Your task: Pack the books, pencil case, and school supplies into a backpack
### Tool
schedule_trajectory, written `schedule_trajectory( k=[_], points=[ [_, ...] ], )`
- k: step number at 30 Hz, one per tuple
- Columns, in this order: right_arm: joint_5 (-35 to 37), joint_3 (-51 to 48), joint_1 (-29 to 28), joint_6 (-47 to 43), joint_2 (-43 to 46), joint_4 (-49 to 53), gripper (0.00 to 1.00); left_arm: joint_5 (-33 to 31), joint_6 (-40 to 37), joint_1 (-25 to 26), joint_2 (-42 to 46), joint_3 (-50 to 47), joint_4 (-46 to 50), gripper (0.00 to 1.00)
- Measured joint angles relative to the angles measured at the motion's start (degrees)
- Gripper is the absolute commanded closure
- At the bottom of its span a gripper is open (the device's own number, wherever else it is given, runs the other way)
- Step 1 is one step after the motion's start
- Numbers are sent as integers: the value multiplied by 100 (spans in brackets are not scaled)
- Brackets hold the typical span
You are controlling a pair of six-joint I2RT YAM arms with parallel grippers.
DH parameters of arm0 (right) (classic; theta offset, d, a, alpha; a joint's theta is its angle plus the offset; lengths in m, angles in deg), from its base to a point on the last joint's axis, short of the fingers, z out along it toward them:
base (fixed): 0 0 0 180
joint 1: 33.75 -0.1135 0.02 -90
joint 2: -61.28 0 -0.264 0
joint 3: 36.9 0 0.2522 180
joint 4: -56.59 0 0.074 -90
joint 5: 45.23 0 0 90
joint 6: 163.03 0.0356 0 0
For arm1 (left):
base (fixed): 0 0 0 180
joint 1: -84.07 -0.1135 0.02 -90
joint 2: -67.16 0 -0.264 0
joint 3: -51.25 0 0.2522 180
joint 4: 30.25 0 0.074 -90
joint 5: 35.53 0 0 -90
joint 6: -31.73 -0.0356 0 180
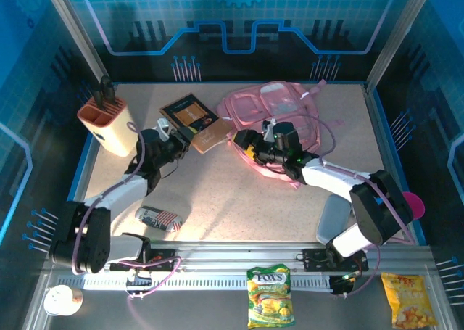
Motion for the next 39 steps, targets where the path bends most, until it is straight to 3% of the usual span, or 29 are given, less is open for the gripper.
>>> schedule_trajectory(
  k=[8, 20, 26, 34, 36, 39],
  points=[
    [52, -31, -216, 1082, -437, -1279, 13, -487, 195, 632, -385, 291, -332, 100],
    [240, 114, -291, 1740, -1012, -1827, 19, -654, 435, 710, -549, 350, -815, 100],
    [245, 382, -291, 2015, -1388, -2306, 34, -654, 573, 737, -566, 350, -892, 100],
    [247, 407, -269, 2122, -1467, -2686, 69, -697, 649, 737, -566, 350, -892, 99],
    [245, 407, -256, 2094, -1464, -2708, 78, -737, 662, 737, -566, 350, -883, 94],
    [238, 407, -232, 1976, -1416, -2691, 88, -774, 656, 743, -566, 350, -798, 75]
  ],
)
